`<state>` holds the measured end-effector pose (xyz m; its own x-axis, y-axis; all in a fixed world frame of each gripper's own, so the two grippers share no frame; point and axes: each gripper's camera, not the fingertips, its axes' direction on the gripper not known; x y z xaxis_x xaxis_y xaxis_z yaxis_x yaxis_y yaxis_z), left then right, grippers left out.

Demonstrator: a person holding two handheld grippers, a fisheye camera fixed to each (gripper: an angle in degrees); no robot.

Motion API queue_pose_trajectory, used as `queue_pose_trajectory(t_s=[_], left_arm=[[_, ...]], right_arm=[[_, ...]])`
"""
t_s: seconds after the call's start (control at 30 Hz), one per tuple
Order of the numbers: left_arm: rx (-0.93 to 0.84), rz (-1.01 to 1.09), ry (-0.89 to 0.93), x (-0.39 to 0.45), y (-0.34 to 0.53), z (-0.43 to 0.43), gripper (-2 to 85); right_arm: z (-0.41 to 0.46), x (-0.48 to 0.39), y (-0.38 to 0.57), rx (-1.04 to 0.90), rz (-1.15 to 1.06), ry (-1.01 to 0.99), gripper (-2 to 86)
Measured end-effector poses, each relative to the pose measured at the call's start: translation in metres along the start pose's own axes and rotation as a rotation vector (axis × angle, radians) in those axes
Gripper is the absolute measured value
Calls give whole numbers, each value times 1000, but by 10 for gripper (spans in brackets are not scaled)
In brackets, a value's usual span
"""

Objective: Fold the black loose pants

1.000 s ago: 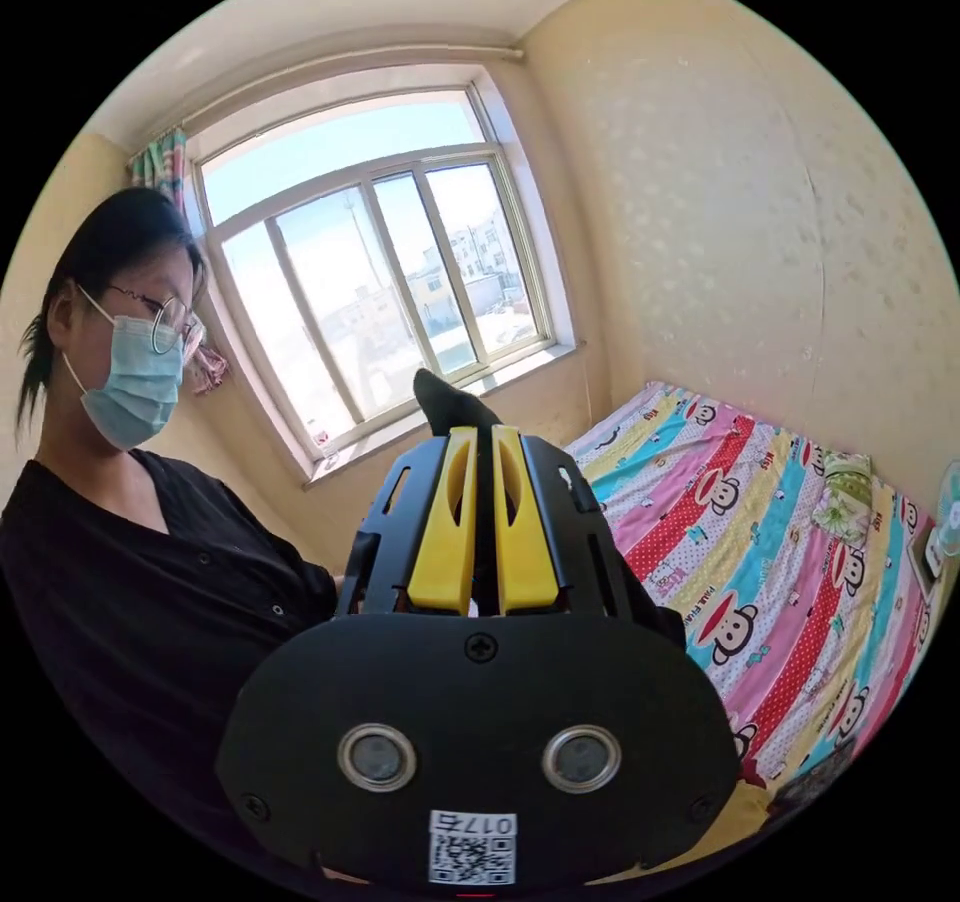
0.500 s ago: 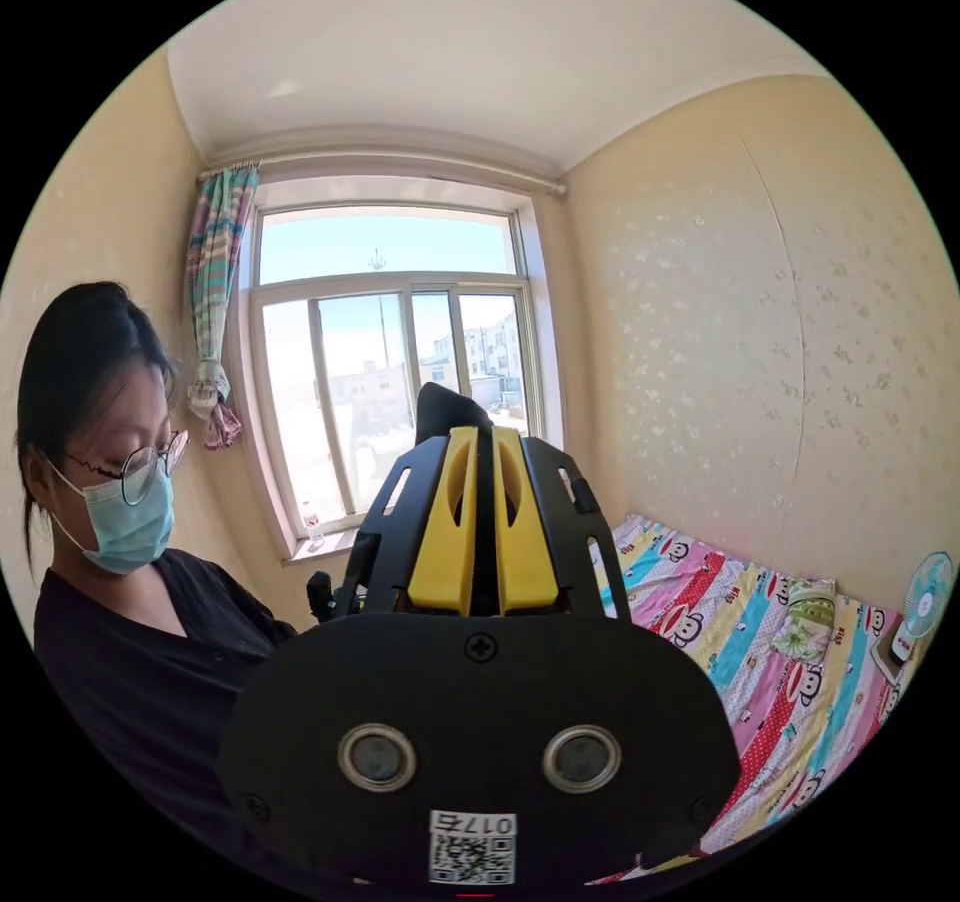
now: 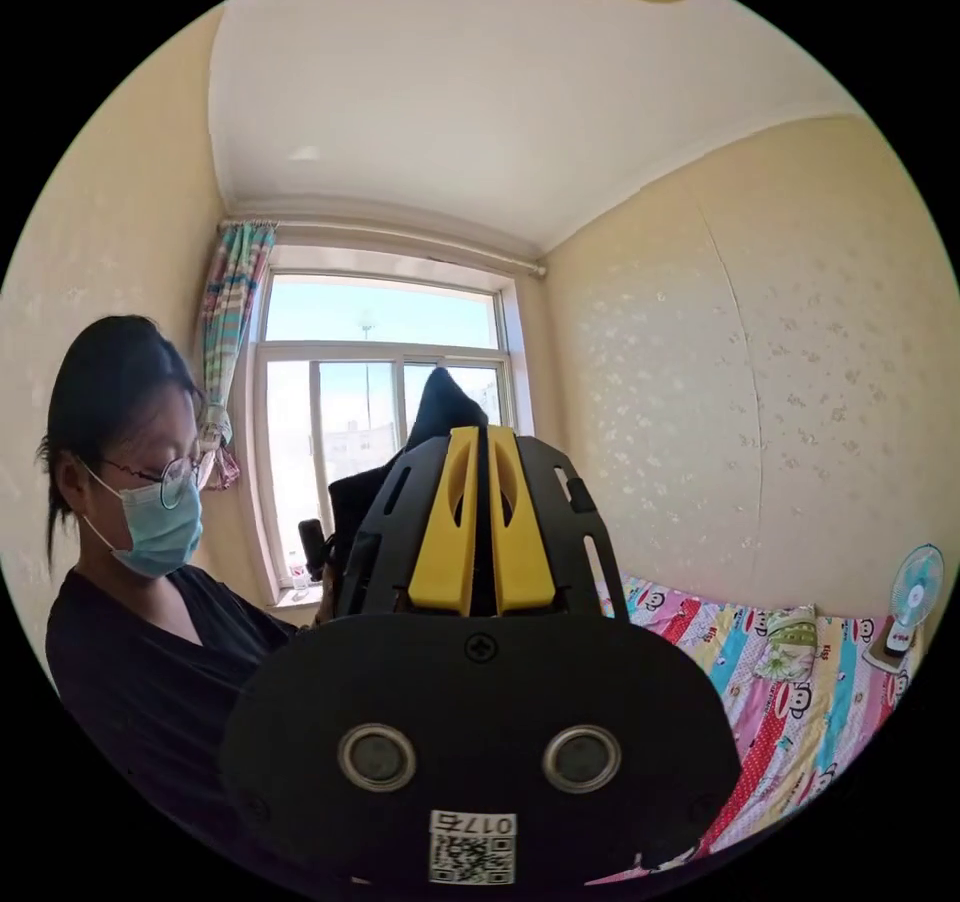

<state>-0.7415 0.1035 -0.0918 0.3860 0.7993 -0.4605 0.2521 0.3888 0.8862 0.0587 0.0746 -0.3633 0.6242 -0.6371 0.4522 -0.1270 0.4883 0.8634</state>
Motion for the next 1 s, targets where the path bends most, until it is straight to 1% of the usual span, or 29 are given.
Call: queue_pose_trajectory(t_s=[0.07, 0.1, 0.3, 0.4, 0.5, 0.57, 0.6, 0.63, 0.67, 0.7, 0.73, 0.77, 0.8, 0.87, 0.9, 0.97, 1.0], left_arm=[[-23, -26, -68, 11, -27, 14, 28], [-24, -32, -73, 13, -32, 17, 28], [-64, -38, -26, 0, -46, 47, 29], [-166, -44, -124, -37, -42, 94, 31], [-309, -145, -185, -122, -18, 170, 34], [-444, -223, -222, -213, 21, 248, 37], [-481, -225, -239, -237, 34, 271, 39], [-550, -222, -292, -286, 66, 315, 44], [-611, -257, -385, -332, 102, 350, 53], [-643, -280, -446, -354, 121, 363, 60], [-711, -330, -578, -388, 159, 381, 71], [-765, -389, -690, -412, 200, 386, 81], [-785, -414, -716, -419, 222, 386, 85], [-896, -443, -639, -416, 318, 379, 96], [-929, -455, -621, -410, 346, 376, 97], [-1102, -539, -541, -373, 456, 360, 98], [-1153, -558, -508, -361, 483, 356, 98]], right_arm=[[-20, -13, -3, 22, -55, 41, 14], [-23, -15, -3, 26, -65, 46, 14], [-34, -5, 4, 12, -47, 67, 15], [-7, 35, 7, -53, -37, 98, 14], [54, 124, 11, -174, 65, 160, 14], [129, 219, 27, -352, 137, 293, 15], [152, 245, 34, -407, 139, 338, 15], [199, 299, 53, -513, 128, 449, 16], [244, 355, 82, -591, 131, 565, 17], [261, 382, 99, -611, 157, 629, 18], [285, 430, 136, -656, 227, 729, 20], [300, 468, 179, -711, 320, 764, 24], [304, 483, 204, -729, 365, 765, 26], [313, 507, 310, -815, 452, 680, 43], [314, 509, 340, -851, 460, 651, 46], [304, 504, 469, -1005, 529, 586, 57], [300, 501, 502, -1047, 559, 563, 60]])
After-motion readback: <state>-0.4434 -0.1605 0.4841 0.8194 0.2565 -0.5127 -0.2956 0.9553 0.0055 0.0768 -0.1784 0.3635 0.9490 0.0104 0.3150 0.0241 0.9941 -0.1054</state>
